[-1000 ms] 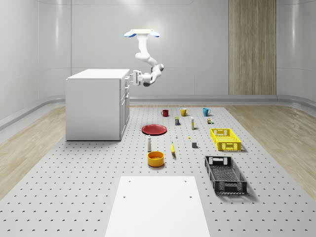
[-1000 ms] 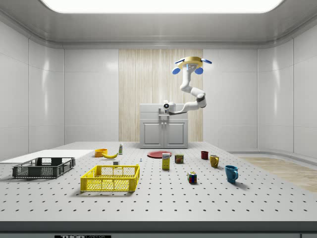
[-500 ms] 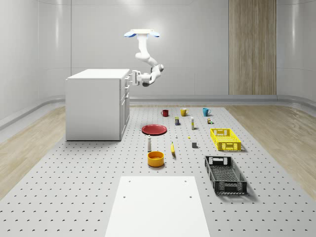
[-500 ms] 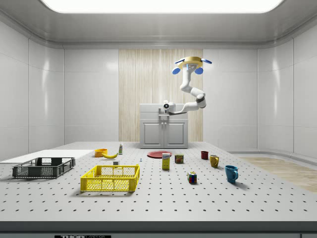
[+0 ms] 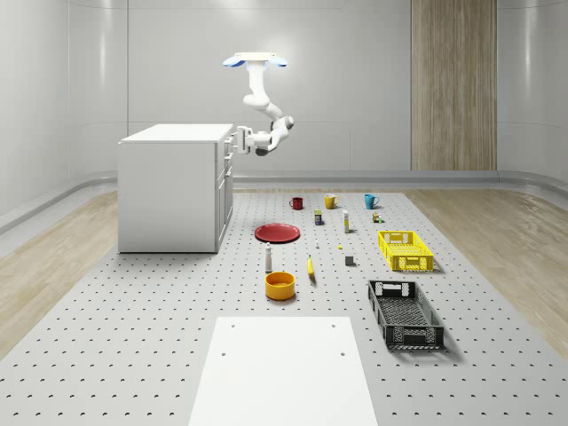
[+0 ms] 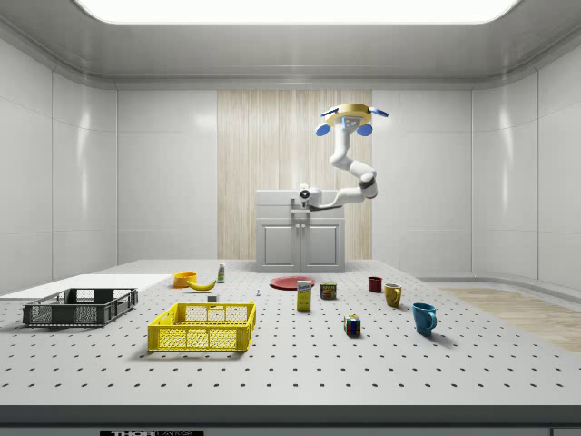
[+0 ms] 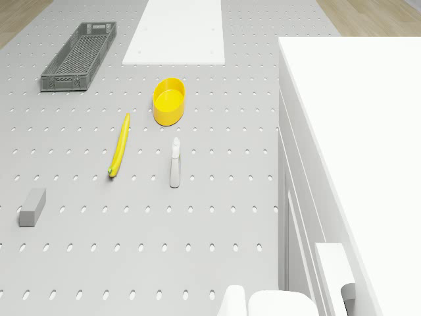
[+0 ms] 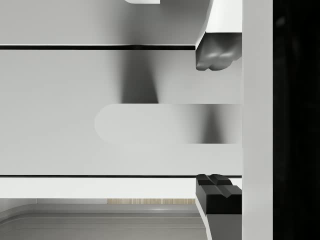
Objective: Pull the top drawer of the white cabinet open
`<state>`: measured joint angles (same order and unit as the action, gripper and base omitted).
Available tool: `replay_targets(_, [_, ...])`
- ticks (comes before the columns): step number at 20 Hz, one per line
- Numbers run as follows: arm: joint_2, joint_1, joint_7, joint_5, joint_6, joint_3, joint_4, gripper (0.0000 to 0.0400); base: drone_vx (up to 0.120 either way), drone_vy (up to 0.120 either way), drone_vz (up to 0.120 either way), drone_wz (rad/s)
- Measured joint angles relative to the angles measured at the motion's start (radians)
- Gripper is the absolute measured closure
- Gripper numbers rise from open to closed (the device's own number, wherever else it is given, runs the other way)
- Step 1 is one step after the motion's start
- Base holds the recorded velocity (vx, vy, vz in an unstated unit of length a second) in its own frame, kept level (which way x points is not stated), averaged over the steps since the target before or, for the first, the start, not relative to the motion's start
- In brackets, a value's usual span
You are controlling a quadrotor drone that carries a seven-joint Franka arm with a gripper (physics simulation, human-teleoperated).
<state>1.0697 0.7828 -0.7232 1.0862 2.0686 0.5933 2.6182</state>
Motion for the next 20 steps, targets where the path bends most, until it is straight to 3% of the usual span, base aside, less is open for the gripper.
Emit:
replay_targets(5, [-0.005, -0.007, 0.003, 0.006, -0.006, -0.004, -0.001, 0.0095, 0.0, 0.0, 0.0, 0.0])
replay_targets(8, [-0.007, -0.011, 0.005, 0.009, -0.01, -0.006, -0.001, 0.02, 0.0, 0.0, 0.0, 0.0])
replay_targets(12, [-0.011, -0.017, 0.007, 0.013, -0.014, -0.008, -0.002, 0.026, 0.0, 0.0, 0.0, 0.0])
replay_targets(20, [-0.019, -0.029, 0.022, 0.023, -0.025, -0.013, -0.002, 0.0289, 0.0, 0.0, 0.0, 0.0])
